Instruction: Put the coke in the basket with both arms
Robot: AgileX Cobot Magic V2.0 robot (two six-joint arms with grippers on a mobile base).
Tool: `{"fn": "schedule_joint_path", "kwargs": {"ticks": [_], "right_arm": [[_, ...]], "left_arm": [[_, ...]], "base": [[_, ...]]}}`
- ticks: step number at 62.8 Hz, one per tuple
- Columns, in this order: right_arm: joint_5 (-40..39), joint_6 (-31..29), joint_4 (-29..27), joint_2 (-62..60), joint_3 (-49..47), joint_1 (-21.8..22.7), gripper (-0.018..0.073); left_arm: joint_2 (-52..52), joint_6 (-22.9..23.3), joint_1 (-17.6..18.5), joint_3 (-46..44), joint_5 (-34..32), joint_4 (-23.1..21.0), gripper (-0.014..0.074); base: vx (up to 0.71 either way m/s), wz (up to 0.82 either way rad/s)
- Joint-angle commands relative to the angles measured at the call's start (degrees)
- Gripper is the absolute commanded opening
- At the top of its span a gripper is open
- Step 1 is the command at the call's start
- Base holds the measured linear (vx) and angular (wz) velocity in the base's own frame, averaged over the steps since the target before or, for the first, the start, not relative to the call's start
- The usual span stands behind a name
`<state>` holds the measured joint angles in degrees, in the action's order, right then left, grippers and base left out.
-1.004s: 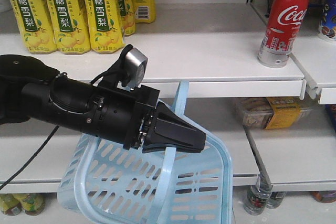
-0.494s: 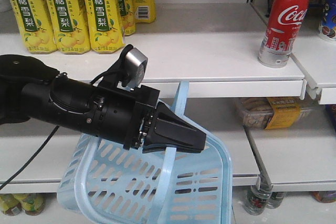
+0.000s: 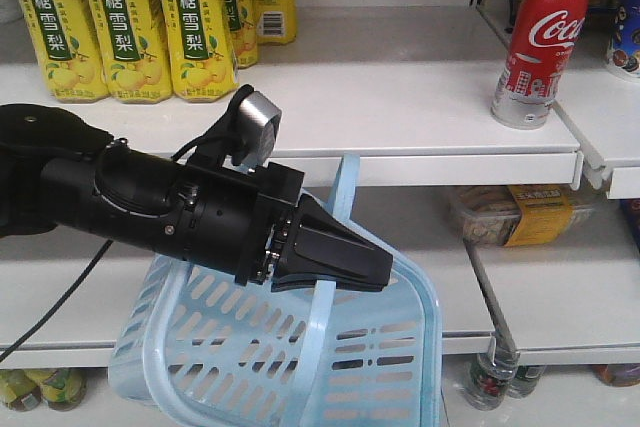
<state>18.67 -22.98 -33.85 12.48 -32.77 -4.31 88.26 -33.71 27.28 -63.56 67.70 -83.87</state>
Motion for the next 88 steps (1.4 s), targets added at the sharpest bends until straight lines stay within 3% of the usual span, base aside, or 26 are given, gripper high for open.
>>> {"fn": "schedule_joint_path", "kwargs": {"ticks": [1, 12, 26, 45, 68, 78, 88], "right_arm": [[-3.03, -5.12, -1.4, 6.8, -5.04, 0.13, 0.0709], [-3.77, -10.87, -1.47, 18.21, -12.79, 0.13, 0.0686], [-5.58, -12.73, -1.62, 31.46, -21.85, 0.13, 0.0663], [-5.85, -18.33, -5.98, 47.87, -32.1, 0.13, 0.0652], [-8.38, -18.28, -8.76, 61.85, -40.89, 0.13, 0.0621], [-8.09, -18.28, -11.57, 63.5, -42.85, 0.13, 0.0456], [-5.42, -18.28, -13.05, 63.5, -42.85, 0.13, 0.0125]], "left_arm": [[-2.61, -1.22, -0.04, -1.46, -1.17, -4.79, -0.0006], [-2.61, -1.22, -0.04, -1.46, -1.17, -4.79, -0.0006], [-2.61, -1.22, -0.04, -1.46, -1.17, -4.79, -0.0006], [-2.61, -1.22, -0.04, -1.46, -1.17, -4.79, -0.0006], [-2.61, -1.22, -0.04, -1.46, -1.17, -4.79, -0.0006], [-2.61, -1.22, -0.04, -1.46, -1.17, -4.79, -0.0006], [-2.61, -1.22, -0.04, -1.46, -1.17, -4.79, -0.0006]], "base": [[0.0, 0.0], [0.0, 0.0], [0.0, 0.0], [0.0, 0.0], [0.0, 0.0], [0.0, 0.0], [0.0, 0.0]]}}
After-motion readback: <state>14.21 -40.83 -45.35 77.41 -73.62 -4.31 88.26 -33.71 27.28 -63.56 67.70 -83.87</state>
